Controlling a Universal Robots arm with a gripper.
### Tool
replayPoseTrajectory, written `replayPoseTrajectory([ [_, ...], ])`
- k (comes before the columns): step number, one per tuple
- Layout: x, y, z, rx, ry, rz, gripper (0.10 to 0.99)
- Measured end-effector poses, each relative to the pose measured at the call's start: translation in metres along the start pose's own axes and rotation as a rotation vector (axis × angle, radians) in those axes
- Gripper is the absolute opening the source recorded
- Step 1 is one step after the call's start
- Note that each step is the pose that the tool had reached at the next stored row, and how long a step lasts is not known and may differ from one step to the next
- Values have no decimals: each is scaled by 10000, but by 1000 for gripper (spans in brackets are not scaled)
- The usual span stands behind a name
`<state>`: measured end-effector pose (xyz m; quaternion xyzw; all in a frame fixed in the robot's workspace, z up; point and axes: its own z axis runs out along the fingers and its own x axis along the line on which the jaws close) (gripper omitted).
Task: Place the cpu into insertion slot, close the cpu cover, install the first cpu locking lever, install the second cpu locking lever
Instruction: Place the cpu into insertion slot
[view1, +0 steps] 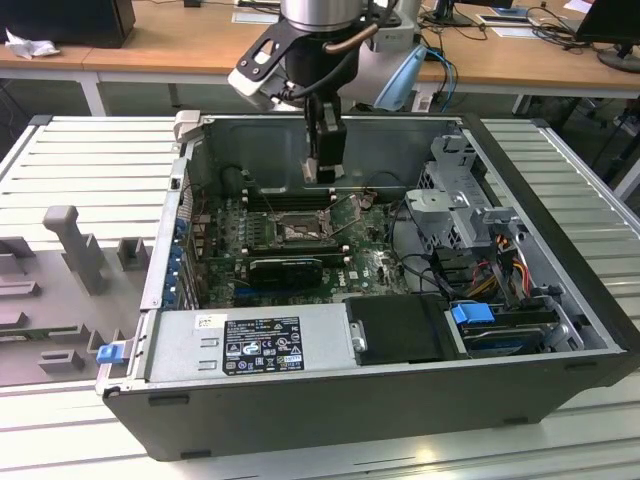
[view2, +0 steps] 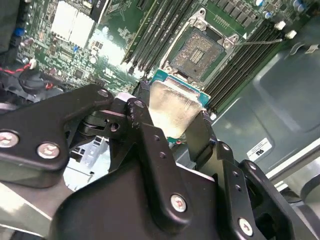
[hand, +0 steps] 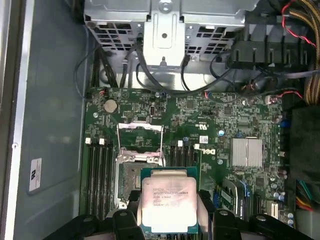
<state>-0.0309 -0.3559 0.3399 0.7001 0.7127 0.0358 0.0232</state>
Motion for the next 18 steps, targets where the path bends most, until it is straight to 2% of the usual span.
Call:
replayPoseTrajectory([
  [2, 0, -1, 10, -7, -30, 364, 529],
  [18, -1, -3, 40, -29, -140, 1669, 529],
])
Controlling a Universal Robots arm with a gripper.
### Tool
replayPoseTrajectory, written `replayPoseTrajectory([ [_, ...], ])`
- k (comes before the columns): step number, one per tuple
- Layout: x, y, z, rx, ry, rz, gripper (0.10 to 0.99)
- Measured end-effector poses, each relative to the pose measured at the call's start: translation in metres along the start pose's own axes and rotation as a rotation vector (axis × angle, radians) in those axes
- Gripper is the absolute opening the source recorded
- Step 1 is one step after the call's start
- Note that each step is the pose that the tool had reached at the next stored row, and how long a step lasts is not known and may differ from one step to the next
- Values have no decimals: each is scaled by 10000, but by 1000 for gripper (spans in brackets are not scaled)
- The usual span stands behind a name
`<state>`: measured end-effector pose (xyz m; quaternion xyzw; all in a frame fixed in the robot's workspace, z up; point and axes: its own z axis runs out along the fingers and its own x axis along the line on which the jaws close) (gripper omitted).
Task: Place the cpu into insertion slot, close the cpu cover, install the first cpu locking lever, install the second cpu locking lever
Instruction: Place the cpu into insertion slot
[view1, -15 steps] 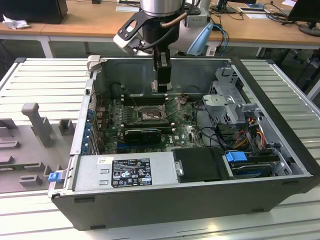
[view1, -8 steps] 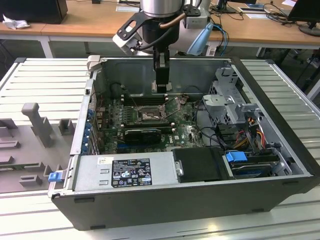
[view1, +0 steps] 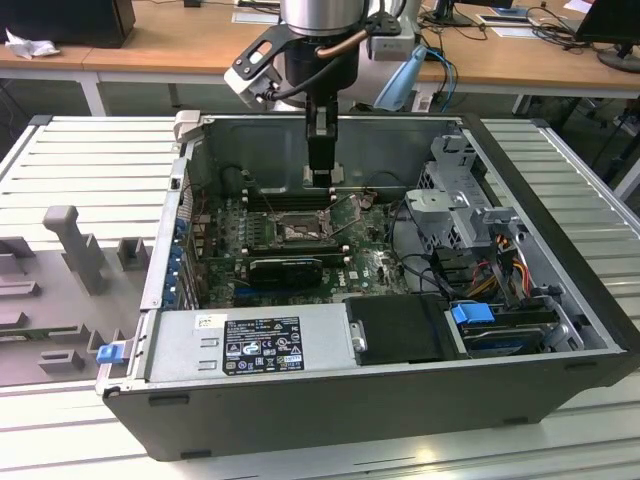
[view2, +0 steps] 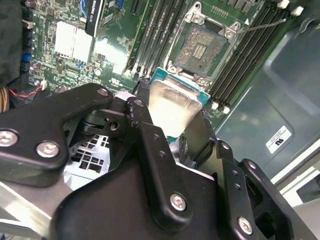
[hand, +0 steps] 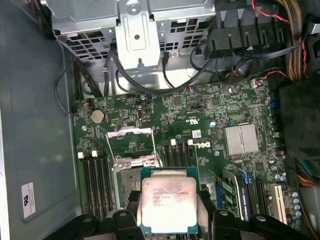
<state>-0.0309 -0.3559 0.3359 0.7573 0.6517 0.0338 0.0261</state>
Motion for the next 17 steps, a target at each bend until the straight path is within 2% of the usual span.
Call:
replayPoseTrajectory([
  [6, 0, -1, 13, -6, -29, 357, 529],
  [17, -1, -5, 54, -7, -33, 396, 529],
])
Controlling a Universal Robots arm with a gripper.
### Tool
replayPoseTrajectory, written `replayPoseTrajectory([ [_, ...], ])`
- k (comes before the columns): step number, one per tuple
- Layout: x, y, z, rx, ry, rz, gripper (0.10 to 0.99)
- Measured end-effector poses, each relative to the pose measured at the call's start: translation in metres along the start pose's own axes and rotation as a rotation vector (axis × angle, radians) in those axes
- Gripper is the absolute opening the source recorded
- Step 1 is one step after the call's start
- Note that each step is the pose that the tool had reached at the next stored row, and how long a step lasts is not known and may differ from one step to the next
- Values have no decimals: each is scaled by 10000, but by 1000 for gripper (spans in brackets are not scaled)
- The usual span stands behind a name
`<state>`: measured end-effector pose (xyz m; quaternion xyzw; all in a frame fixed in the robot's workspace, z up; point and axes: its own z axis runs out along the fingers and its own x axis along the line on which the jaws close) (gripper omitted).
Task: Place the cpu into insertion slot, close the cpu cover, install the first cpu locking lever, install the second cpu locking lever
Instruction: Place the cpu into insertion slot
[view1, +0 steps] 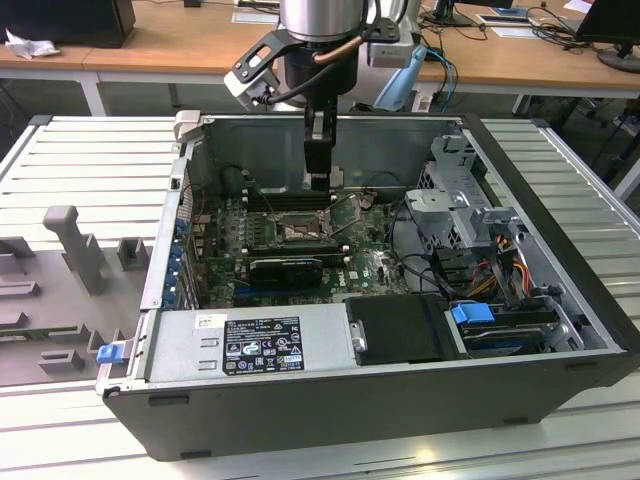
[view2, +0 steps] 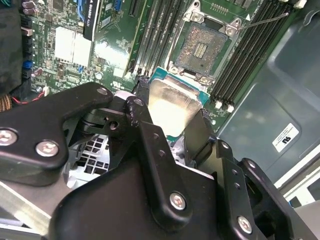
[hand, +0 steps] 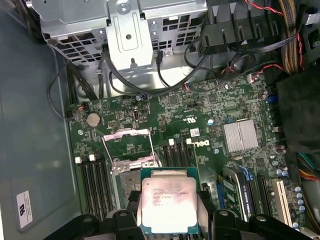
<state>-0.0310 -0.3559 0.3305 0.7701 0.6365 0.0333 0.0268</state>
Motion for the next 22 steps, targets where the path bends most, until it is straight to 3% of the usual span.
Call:
replayPoseTrajectory([
  [22, -2, -8, 101, 0, -1, 0, 529],
])
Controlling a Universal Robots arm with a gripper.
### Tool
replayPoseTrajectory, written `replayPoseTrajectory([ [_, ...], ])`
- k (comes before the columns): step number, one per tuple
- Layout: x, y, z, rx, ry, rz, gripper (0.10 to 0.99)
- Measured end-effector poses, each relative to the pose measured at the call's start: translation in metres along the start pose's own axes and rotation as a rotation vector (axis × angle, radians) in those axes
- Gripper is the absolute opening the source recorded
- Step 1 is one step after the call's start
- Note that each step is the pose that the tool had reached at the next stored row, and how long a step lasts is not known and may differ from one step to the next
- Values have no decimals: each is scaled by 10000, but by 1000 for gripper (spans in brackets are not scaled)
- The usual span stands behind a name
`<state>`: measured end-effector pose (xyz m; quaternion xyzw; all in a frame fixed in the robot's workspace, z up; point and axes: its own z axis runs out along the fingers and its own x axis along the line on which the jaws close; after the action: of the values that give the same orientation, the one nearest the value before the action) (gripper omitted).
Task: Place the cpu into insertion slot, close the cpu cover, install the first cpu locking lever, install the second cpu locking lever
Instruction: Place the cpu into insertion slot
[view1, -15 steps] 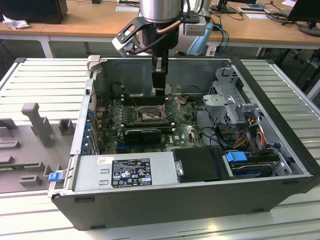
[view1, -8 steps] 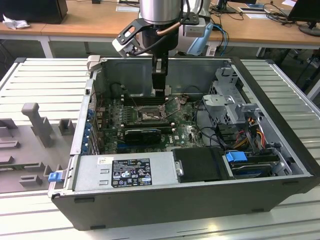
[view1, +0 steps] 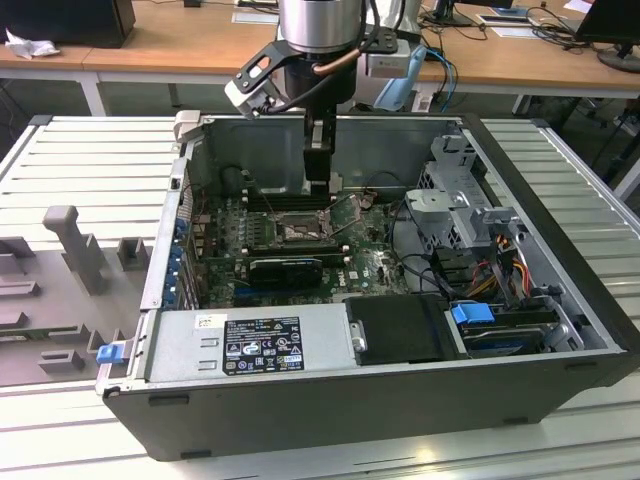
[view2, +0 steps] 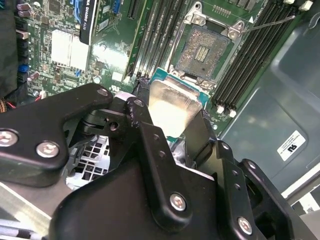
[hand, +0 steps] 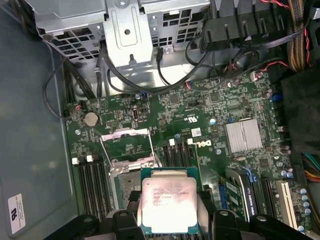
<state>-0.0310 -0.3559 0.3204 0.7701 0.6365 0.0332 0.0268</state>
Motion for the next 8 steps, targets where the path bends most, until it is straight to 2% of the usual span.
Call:
replayPoseTrajectory([
  [8, 0, -2, 29, 0, 0, 0, 529],
])
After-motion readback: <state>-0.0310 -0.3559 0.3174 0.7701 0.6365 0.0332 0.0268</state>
